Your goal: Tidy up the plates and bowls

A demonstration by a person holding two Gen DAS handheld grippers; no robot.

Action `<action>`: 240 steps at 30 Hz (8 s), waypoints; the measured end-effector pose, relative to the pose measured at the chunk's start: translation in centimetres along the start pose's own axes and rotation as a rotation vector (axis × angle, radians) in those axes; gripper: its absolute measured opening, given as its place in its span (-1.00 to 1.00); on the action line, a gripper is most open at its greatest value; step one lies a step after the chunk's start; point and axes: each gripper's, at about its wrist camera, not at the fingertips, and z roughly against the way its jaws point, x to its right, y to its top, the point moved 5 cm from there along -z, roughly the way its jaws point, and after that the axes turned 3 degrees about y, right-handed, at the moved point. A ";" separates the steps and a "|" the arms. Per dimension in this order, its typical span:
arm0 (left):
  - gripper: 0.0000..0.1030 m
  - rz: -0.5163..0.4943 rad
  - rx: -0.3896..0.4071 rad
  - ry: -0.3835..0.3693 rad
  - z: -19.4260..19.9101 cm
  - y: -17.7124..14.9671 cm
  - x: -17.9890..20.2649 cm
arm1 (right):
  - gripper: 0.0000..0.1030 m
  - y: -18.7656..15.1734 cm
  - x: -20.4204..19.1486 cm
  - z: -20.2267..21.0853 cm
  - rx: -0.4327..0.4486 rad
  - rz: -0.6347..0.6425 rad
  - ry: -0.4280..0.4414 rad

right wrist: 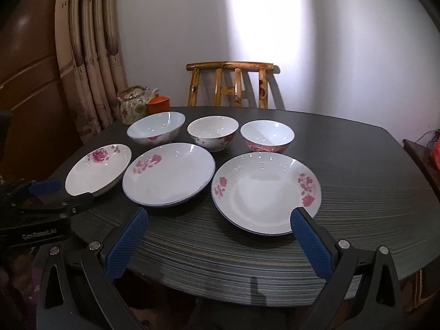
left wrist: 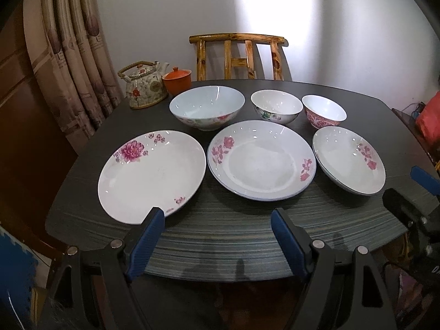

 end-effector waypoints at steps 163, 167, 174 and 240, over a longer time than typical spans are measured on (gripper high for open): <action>-0.73 -0.055 -0.353 -0.369 -15.3 3.8 -3.3 | -0.75 -1.3 1.6 -14.8 -0.495 -0.664 0.351; -0.69 -0.065 -0.360 -0.367 -13.8 2.3 -3.1 | -0.76 -2.1 1.6 -13.7 -0.521 -0.629 0.356; -0.33 -0.081 -0.335 -0.333 -14.8 3.8 -3.4 | -0.63 -2.4 1.9 -13.6 -0.526 -0.631 0.366; -0.66 0.289 -0.252 -0.109 -11.2 1.7 -19.3 | -0.77 4.4 -12.0 -18.2 -0.574 -0.308 0.479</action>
